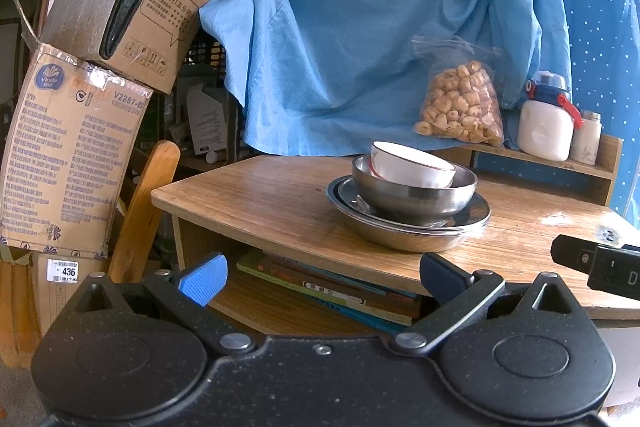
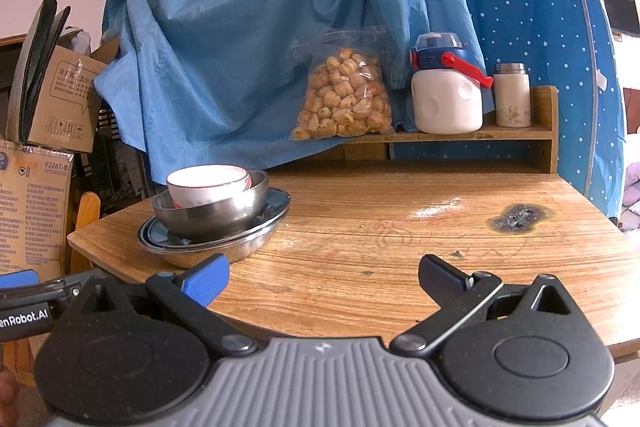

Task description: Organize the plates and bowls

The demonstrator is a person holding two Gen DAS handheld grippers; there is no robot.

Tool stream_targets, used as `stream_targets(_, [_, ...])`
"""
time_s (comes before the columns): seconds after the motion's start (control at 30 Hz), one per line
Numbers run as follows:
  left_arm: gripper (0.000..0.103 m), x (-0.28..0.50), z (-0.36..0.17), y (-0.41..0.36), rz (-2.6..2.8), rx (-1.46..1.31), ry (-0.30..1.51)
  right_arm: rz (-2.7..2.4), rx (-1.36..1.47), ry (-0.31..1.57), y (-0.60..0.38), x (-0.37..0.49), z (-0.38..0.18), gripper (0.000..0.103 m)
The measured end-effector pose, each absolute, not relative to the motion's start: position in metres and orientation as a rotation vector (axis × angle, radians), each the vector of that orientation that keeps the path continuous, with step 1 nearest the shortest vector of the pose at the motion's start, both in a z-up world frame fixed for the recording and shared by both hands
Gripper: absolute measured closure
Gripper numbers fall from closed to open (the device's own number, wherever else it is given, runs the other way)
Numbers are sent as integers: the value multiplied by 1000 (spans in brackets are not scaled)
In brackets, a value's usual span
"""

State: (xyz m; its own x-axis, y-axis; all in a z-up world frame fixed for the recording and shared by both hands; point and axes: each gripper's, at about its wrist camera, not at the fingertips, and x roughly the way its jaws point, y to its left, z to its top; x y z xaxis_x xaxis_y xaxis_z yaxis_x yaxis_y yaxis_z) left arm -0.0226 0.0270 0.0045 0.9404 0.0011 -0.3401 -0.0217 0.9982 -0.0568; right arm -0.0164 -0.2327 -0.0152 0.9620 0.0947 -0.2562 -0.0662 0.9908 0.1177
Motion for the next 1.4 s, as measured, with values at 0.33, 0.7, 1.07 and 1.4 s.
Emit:
stream_targets(0.33, [1, -23, 4, 27, 9, -57, 348, 78, 111, 266, -232, -17, -15, 0])
stream_targets(0.7, [1, -24, 5, 26, 5, -52, 343, 78, 111, 265, -232, -18, -15, 0])
stream_targets(1.07, [1, -25, 7, 26, -6, -55, 328, 75, 110, 264, -232, -18, -15, 0])
stream_targets(1.4, [1, -25, 7, 27, -10, -59, 325, 72, 104, 265, -230, -18, -13, 0])
